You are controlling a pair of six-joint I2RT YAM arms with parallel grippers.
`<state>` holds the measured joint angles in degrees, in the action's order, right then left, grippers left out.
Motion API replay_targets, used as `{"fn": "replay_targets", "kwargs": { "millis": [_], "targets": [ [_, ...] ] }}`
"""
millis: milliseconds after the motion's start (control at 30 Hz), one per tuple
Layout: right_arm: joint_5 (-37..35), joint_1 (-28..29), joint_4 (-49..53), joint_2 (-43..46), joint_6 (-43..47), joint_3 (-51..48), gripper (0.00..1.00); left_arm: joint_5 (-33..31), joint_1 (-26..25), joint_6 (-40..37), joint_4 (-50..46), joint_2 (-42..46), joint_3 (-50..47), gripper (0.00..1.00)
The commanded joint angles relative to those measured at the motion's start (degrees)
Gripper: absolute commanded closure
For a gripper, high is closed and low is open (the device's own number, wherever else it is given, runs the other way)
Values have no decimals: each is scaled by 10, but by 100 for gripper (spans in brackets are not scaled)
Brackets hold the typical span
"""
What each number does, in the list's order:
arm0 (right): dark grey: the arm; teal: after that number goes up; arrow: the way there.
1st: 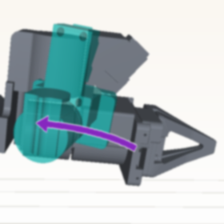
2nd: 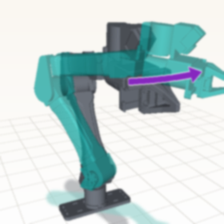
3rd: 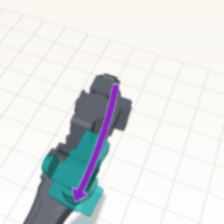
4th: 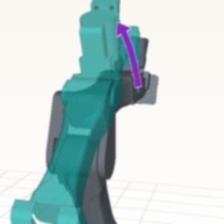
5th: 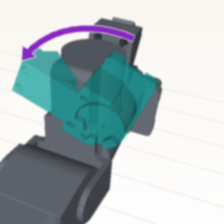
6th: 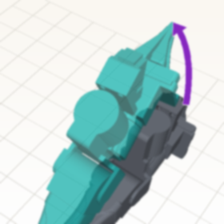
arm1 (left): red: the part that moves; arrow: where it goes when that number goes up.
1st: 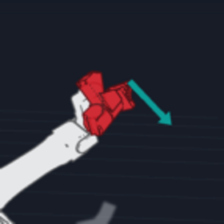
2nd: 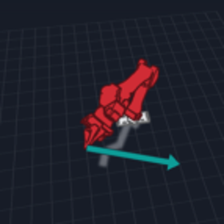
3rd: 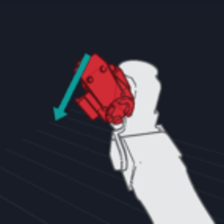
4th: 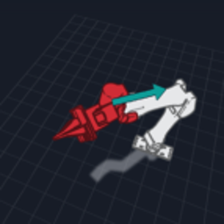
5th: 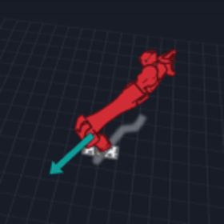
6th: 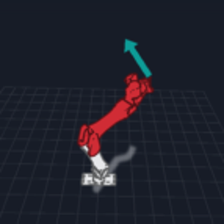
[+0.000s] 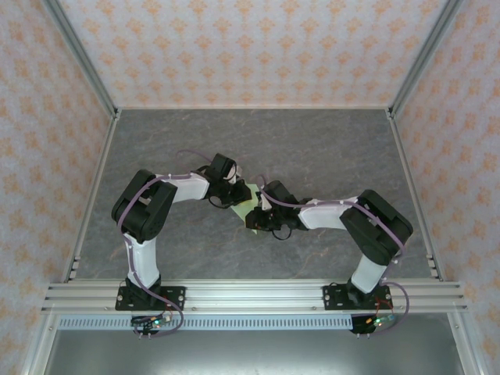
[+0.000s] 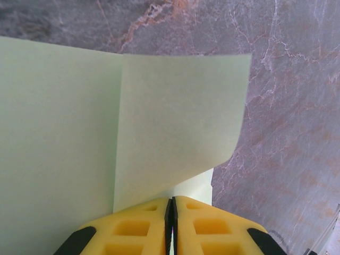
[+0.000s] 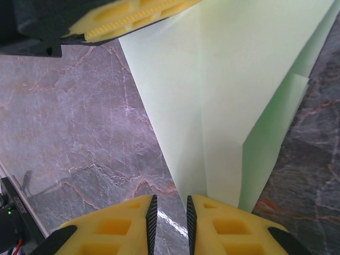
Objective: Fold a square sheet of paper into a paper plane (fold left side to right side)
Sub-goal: Fourth fold the wing at the center of the table.
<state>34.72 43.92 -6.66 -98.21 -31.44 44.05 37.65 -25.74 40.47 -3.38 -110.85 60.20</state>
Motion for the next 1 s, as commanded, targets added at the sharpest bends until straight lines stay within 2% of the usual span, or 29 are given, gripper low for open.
{"fn": "replay_targets", "kwargs": {
  "millis": [0, 967],
  "targets": [
    [-9, 6, 45, -9, 10, 3, 74, -43, -3, -9, -49, -11, -23, 86],
    [13, 20, 48, 27, 3, -72, 76, -48, -3, -8, -49, -20, -20, 87]
  ]
}}
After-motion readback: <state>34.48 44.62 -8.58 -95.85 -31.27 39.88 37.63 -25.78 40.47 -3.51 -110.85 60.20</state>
